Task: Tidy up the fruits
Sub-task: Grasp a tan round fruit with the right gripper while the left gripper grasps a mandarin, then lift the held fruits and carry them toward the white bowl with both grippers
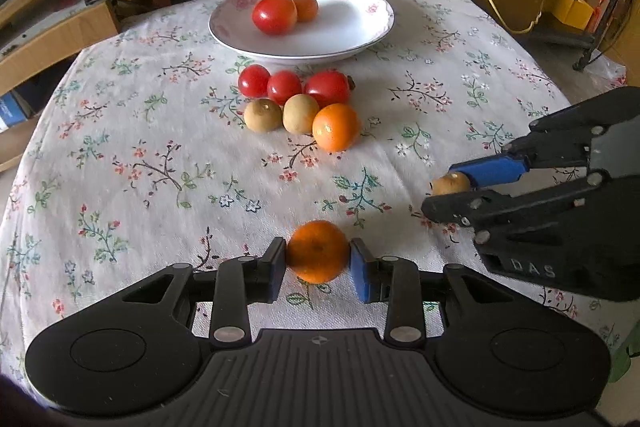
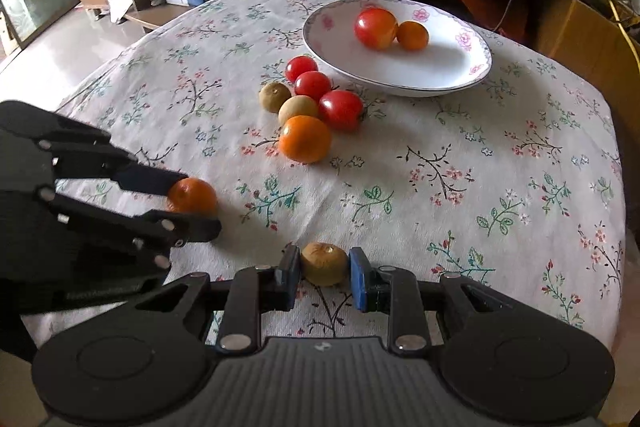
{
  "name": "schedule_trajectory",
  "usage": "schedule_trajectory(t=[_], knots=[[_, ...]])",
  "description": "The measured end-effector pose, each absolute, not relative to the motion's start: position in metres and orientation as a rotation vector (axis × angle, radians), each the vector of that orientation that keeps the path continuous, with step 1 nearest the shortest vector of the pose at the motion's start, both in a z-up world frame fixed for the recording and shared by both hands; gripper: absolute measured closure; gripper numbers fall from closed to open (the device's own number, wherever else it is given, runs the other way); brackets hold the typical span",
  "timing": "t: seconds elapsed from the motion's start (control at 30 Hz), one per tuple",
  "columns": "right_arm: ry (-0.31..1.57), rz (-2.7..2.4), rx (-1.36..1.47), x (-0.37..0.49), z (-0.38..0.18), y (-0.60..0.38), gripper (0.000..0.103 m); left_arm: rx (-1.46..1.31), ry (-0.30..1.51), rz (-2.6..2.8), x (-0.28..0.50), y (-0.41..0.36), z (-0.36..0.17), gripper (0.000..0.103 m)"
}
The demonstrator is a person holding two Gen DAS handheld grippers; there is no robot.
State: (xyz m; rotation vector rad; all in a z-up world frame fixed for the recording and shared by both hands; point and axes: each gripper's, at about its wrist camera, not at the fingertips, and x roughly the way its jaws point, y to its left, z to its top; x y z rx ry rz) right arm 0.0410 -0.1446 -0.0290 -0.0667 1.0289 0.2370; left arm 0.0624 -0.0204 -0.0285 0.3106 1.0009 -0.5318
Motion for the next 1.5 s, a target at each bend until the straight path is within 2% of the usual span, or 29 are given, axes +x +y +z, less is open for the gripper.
schedule_trajectory(t=[0.1, 0.17, 0.27, 0.57, 0.73, 0.8, 0.87, 0.93, 0.97, 1.0, 1.03, 1.13, 1.27, 1.33, 1.37, 1.4, 1.5], knots=[[1.030, 0.249, -0.057, 0.040, -0.029, -0.147, 0.073, 0.322, 0.996, -0.538, 0.061, -0.021, -0.029, 0.052], [1.031, 0.256, -0.054, 0.039, -0.029, -0.148, 0.071, 0.328, 0.997, -0.546, 0.060, -0.022, -0.029, 0.038], [1.029, 0.266, -0.069, 0.038, -0.029, -0.147, 0.068, 0.350, 0.990, -0.548, 0.058, -0.023, -0.030, 0.036], [1.038, 0.262, -0.066, 0.033, -0.028, -0.149, 0.065, 0.334, 0.978, -0.535, 0.063, -0.018, -0.028, 0.029], [1.037, 0.254, -0.088, 0.033, -0.028, -0.146, 0.065, 0.343, 0.985, -0.520, 0.064, -0.018, -0.031, 0.031], [1.037, 0.248, -0.096, 0.033, -0.028, -0.146, 0.068, 0.341, 0.988, -0.515, 0.064, -0.019, -0.031, 0.032], [1.038, 0.245, -0.097, 0.033, -0.028, -0.146, 0.071, 0.330, 0.992, -0.507, 0.066, -0.019, -0.031, 0.039], [1.038, 0.236, -0.092, 0.033, -0.028, -0.147, 0.078, 0.322, 0.996, -0.509, 0.066, -0.019, -0.030, 0.048], [1.039, 0.228, -0.091, 0.033, -0.027, -0.148, 0.085, 0.329, 0.997, -0.513, 0.066, -0.021, -0.029, 0.055], [1.040, 0.216, -0.088, 0.034, -0.027, -0.150, 0.090, 0.336, 1.000, -0.516, 0.065, -0.022, -0.028, 0.057], [1.042, 0.209, -0.080, 0.034, -0.027, -0.152, 0.091, 0.336, 1.003, -0.518, 0.064, -0.023, -0.028, 0.061], [1.045, 0.211, -0.068, 0.035, -0.027, -0.154, 0.091, 0.336, 1.009, -0.518, 0.063, -0.025, -0.028, 0.062], [1.038, 0.230, -0.022, 0.035, -0.023, -0.159, 0.088, 0.316, 1.016, -0.522, 0.064, -0.021, -0.028, 0.062], [1.034, 0.248, -0.015, 0.035, -0.020, -0.161, 0.079, 0.319, 1.016, -0.526, 0.063, -0.021, -0.028, 0.062], [1.027, 0.246, -0.012, 0.035, -0.020, -0.161, 0.067, 0.320, 1.015, -0.529, 0.063, -0.021, -0.028, 0.061], [1.024, 0.242, -0.018, 0.036, -0.020, -0.160, 0.062, 0.321, 1.015, -0.533, 0.063, -0.022, -0.028, 0.061], [1.024, 0.248, -0.036, 0.037, -0.022, -0.158, 0.061, 0.321, 1.013, -0.543, 0.063, -0.022, -0.029, 0.055]])
